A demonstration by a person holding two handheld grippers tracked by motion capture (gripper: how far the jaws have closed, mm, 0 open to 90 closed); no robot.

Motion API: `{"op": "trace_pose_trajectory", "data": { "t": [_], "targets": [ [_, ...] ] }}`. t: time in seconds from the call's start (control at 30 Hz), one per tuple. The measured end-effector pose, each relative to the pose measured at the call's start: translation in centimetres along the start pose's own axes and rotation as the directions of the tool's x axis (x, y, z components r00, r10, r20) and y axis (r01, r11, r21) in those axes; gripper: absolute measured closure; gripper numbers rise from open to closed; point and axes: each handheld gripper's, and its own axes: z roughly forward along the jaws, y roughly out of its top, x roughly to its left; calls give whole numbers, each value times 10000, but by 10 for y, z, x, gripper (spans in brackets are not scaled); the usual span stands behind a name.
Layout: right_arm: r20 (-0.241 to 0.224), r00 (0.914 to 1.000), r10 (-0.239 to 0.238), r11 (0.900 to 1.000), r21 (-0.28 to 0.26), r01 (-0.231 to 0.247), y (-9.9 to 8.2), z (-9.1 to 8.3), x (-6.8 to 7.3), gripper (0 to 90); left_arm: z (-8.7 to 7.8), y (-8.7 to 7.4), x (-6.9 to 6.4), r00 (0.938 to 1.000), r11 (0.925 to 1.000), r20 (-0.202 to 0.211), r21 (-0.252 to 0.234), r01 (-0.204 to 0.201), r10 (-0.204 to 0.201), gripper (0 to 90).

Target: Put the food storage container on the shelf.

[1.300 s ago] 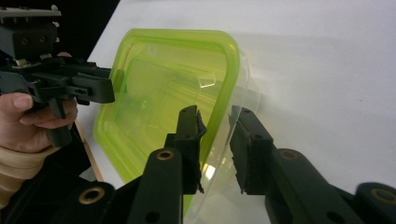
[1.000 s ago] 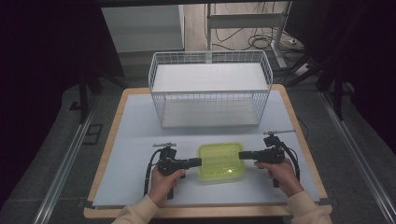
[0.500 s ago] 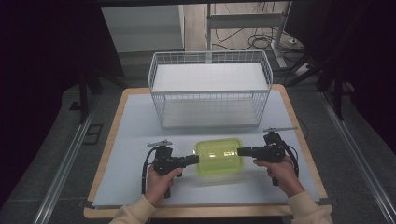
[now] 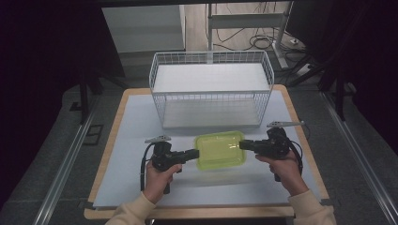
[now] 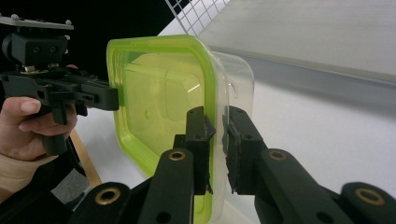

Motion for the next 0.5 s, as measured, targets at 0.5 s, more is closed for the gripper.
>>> {"op": "trace_pose_trajectory", "data": {
  "t": [0.5],
  "targets": [
    [-236, 9995, 188, 9994, -303, -195, 16, 1, 4, 801, -11, 23, -4, 9976, 9976, -199, -194, -661, 657, 814]
  ]
}}
